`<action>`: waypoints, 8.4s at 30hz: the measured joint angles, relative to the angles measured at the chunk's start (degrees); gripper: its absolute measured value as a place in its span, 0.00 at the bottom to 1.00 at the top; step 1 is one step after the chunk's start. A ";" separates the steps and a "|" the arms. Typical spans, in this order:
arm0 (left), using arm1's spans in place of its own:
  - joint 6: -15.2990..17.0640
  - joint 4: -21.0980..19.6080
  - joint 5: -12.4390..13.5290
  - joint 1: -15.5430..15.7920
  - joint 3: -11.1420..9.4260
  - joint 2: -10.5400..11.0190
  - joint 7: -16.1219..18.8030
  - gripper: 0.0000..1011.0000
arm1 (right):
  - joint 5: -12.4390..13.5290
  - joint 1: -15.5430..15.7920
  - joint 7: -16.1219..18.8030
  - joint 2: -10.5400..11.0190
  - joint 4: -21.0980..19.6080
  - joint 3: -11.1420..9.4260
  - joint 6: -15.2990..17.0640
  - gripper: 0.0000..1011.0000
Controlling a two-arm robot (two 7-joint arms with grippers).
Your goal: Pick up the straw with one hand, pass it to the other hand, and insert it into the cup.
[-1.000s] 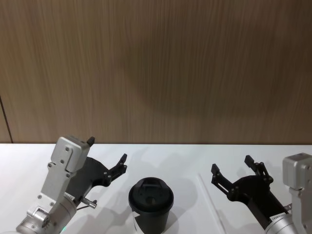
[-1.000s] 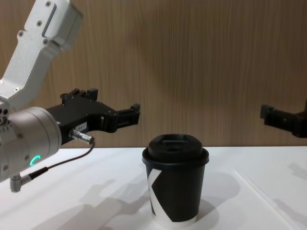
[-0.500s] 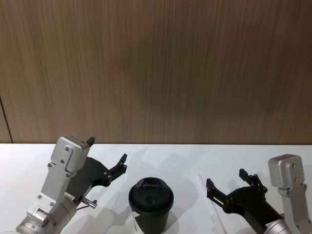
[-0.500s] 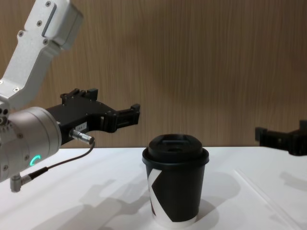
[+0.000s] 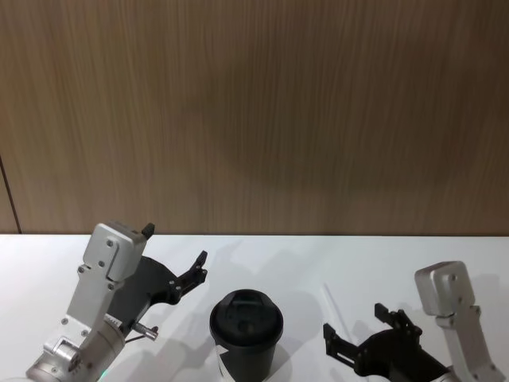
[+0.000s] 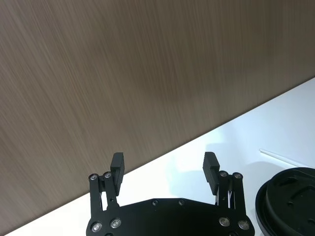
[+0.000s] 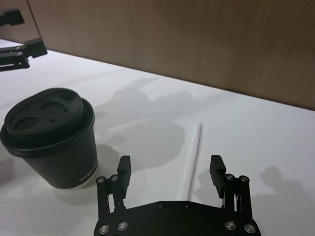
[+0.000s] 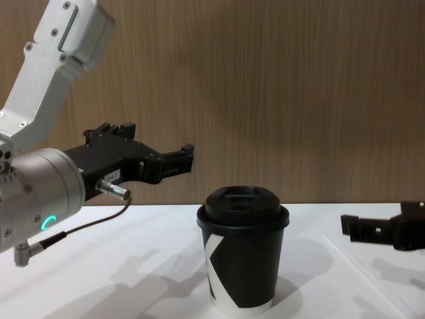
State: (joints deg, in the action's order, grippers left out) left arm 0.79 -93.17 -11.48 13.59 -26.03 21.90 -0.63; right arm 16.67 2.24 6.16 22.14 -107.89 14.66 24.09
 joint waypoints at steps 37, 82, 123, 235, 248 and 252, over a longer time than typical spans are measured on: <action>0.00 0.00 0.00 0.00 0.00 0.00 0.00 0.99 | -6.05 2.33 -1.90 -0.11 2.74 1.88 -0.18 0.99; 0.00 0.00 0.00 0.00 0.00 0.00 0.00 0.99 | -3.35 3.21 0.08 -3.12 2.99 -1.60 6.17 0.99; 0.00 0.00 0.00 0.00 0.00 0.00 0.00 0.99 | -3.77 3.20 0.58 -2.92 2.87 -1.67 7.08 0.17; -0.05 -0.09 -0.03 0.01 0.07 -0.01 -0.30 0.99 | 8.82 -3.98 19.79 -3.55 0.24 -4.33 -41.55 0.01; -0.36 -1.69 -3.73 1.35 0.98 0.22 -5.62 0.99 | 9.41 -4.07 20.35 -3.49 0.13 -4.15 -41.87 0.01; -0.31 -2.39 -5.72 2.04 1.43 0.21 -8.01 0.99 | 9.49 -4.09 20.43 -3.47 0.11 -4.11 -41.90 0.01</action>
State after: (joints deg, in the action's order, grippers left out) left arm 0.49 -95.56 -17.20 15.63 -24.60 22.11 -8.63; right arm 26.16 -1.85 26.59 18.67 -107.79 10.55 -17.82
